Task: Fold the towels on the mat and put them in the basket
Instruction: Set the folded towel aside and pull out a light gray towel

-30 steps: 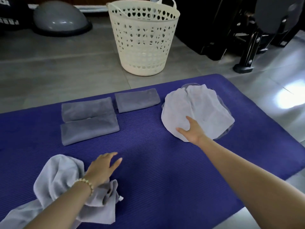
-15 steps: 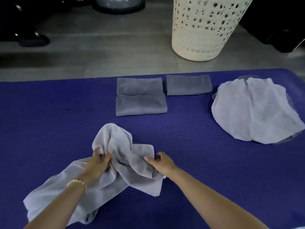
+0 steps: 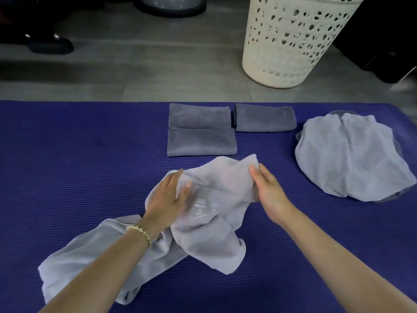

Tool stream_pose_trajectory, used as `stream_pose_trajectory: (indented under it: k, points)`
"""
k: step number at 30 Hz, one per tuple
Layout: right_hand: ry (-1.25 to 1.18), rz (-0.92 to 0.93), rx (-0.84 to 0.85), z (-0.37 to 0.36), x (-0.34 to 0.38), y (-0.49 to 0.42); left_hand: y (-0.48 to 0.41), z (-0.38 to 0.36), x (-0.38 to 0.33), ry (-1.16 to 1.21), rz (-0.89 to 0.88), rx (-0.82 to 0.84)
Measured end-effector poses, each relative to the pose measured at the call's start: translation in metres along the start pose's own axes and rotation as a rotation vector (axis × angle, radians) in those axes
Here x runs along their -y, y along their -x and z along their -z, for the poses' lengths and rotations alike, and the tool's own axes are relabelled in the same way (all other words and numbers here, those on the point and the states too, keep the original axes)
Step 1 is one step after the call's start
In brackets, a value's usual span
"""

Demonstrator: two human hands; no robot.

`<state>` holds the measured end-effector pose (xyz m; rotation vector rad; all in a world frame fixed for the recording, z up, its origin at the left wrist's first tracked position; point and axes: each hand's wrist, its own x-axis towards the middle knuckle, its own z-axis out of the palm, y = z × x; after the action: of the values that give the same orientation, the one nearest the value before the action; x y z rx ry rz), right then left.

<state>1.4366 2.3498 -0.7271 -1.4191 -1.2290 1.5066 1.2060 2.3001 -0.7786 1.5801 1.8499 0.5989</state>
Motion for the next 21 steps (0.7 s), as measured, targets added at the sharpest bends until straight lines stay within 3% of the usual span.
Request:
stream_pose_trajectory:
  k: [2, 6, 9, 14, 18, 21]
  points:
    - [0.044, 0.046, -0.022, 0.014, 0.019, 0.006, -0.011, -0.006, -0.035, 0.088, -0.06, 0.076]
    - [0.088, 0.111, 0.012, 0.042, 0.033, 0.023, -0.025, -0.029, -0.097, 0.39, 0.056, 0.348]
    - [0.064, 0.113, 0.016, 0.064, 0.031, 0.034, -0.021, -0.052, -0.134, 0.544, 0.036, 0.456]
    - [0.05, 0.112, -0.117, 0.111, 0.02, 0.036, -0.018, -0.075, -0.167, 0.599, -0.154, 0.279]
    - [0.129, -0.098, 0.175, 0.129, -0.007, 0.047, -0.04, -0.092, -0.196, 0.641, -0.252, 0.163]
    - [0.14, -0.226, 0.222, 0.137, -0.026, 0.048, -0.058, -0.107, -0.228, 0.631, -0.329, 0.139]
